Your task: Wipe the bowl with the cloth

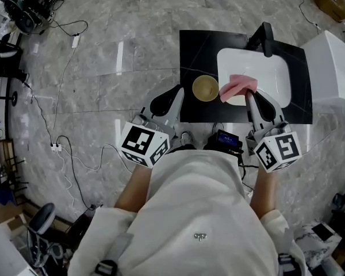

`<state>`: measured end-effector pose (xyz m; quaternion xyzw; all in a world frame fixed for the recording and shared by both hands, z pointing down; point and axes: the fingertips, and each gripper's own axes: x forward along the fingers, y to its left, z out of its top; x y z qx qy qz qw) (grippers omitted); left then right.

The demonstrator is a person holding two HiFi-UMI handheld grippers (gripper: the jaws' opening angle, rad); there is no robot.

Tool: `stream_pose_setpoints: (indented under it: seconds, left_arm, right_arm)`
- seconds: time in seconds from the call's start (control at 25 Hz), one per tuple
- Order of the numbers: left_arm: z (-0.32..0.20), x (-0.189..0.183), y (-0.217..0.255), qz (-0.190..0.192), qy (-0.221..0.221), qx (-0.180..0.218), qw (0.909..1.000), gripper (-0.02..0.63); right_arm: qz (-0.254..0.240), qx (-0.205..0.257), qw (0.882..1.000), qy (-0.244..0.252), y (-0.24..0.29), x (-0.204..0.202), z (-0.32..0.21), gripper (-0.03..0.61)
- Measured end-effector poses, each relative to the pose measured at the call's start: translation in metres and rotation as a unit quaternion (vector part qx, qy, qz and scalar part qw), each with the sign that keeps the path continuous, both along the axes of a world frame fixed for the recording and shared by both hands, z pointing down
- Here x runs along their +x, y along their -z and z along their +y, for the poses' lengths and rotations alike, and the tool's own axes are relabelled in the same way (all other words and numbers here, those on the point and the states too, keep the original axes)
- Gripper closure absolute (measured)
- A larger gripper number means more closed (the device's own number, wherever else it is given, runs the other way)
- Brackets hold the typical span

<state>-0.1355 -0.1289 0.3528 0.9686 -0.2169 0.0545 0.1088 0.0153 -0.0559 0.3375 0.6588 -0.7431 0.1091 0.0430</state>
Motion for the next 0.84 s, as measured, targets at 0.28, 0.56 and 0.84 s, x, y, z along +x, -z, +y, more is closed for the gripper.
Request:
stream_pose_setpoints:
  seconds: [0.28,0.56,0.84]
  left_arm:
    - [0.0,0.0,-0.005,-0.005,-0.003,-0.004,1.0,0.601]
    - [0.005,0.008,-0.009,-0.011,-0.014,-0.004,0.9998,0.6]
    - [0.007,0.012,-0.011,-0.014,-0.015,-0.006,0.9998,0.6]
  right_arm:
    - [-0.003,-0.006,1.0,-0.001,-0.005,-0.001,0.001,0.564]
    - [0.0,-0.008,1.0,-0.002,-0.006,0.003,0.005,0.565]
    - [0.009,-0.021,1.0,-0.001,-0.012,0.002,0.008,0.564]
